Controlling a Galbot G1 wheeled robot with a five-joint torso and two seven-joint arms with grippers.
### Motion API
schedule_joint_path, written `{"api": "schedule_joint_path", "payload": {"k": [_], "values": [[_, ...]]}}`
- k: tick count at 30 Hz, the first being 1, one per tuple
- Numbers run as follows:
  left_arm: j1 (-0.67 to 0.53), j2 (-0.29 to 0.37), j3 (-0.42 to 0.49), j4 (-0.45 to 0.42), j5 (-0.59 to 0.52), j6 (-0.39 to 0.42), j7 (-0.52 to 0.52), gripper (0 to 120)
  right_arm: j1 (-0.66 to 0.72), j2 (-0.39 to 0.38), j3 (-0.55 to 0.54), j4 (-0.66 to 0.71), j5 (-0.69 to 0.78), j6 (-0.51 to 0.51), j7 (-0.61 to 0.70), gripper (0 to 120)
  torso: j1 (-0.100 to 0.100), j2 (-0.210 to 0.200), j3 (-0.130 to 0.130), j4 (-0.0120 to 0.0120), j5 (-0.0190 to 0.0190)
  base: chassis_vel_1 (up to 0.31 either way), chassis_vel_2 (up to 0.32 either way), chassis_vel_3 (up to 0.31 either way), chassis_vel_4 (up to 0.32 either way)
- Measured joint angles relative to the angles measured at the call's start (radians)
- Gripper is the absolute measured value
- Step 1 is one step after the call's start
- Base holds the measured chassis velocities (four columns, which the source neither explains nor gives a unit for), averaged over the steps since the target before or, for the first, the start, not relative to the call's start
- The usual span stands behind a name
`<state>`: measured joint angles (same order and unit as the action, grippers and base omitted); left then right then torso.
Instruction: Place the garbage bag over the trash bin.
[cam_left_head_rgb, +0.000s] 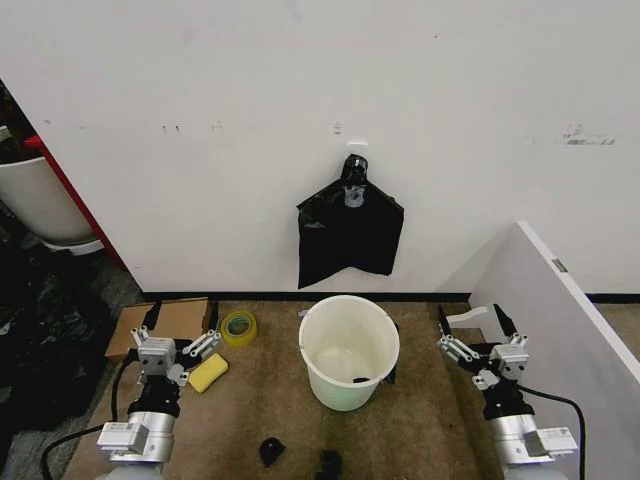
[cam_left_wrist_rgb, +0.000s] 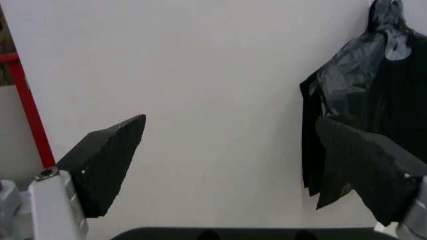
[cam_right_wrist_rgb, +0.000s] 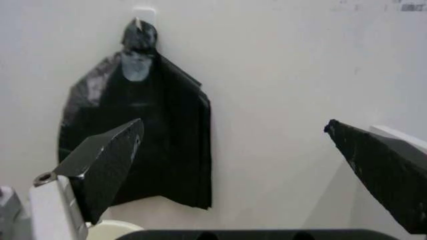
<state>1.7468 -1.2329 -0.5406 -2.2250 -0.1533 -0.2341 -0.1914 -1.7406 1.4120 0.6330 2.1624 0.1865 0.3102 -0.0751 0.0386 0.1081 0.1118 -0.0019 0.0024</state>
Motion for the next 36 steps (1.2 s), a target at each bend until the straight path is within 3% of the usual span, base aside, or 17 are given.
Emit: {"api": "schedule_joint_path", "payload": {"k": [4, 9, 18, 23, 26, 29, 31, 36], "values": [[-0.023, -0.046, -0.005, 0.032, 0.031, 0.000, 0.002, 100, -0.013, 0.016, -0.005, -0.025, 0.005, 0.073, -0.037, 100, 0.000, 0.000, 0.000, 0.0000, 0.0001, 0.000, 0.000, 0.000, 0.000], [-0.020, -0.081, -0.006, 0.035, 0.047, 0.002, 0.019, 100, -0.037, 0.024, -0.001, -0.026, -0.003, 0.088, -0.043, 100, 0.000, 0.000, 0.000, -0.0002, 0.0002, 0.000, 0.000, 0.000, 0.000], [-0.005, -0.070, 0.003, 0.048, 0.070, -0.013, 0.019, 100, -0.041, 0.037, -0.021, -0.016, 0.026, 0.049, -0.041, 100, 0.000, 0.000, 0.000, -0.0002, 0.0001, 0.000, 0.000, 0.000, 0.000], [-0.002, -0.058, 0.004, 0.048, 0.073, -0.019, 0.019, 100, 0.049, -0.013, -0.078, -0.023, 0.189, -0.083, -0.046, 100, 0.000, 0.000, 0.000, -0.0002, 0.0003, 0.000, 0.000, 0.000, 0.000], [-0.014, -0.044, 0.014, 0.064, 0.072, -0.021, 0.019, 100, 0.124, -0.072, -0.099, -0.036, 0.388, -0.179, -0.060, 100, 0.000, 0.000, 0.000, 0.0007, 0.0003, 0.000, 0.000, 0.000, 0.000], [-0.034, -0.018, 0.021, 0.097, 0.065, -0.021, 0.019, 100, 0.182, -0.116, -0.091, -0.075, 0.521, -0.217, -0.071, 100, 0.000, 0.000, 0.000, -0.0009, 0.0000, 0.000, 0.000, 0.000, 0.000], [-0.030, -0.016, 0.018, 0.100, 0.064, -0.023, 0.019, 100, 0.207, -0.130, -0.094, -0.091, 0.556, -0.228, -0.077, 100, 0.000, 0.000, 0.000, -0.0007, 0.0000, 0.000, 0.000, 0.000, 0.000], [0.003, -0.026, -0.010, 0.094, 0.066, -0.043, 0.018, 100, 0.363, -0.168, -0.154, -0.155, 0.816, -0.321, -0.085, 100, 0.000, 0.000, 0.000, 0.0002, 0.0000, 0.000, 0.000, 0.000, 0.000]]}}
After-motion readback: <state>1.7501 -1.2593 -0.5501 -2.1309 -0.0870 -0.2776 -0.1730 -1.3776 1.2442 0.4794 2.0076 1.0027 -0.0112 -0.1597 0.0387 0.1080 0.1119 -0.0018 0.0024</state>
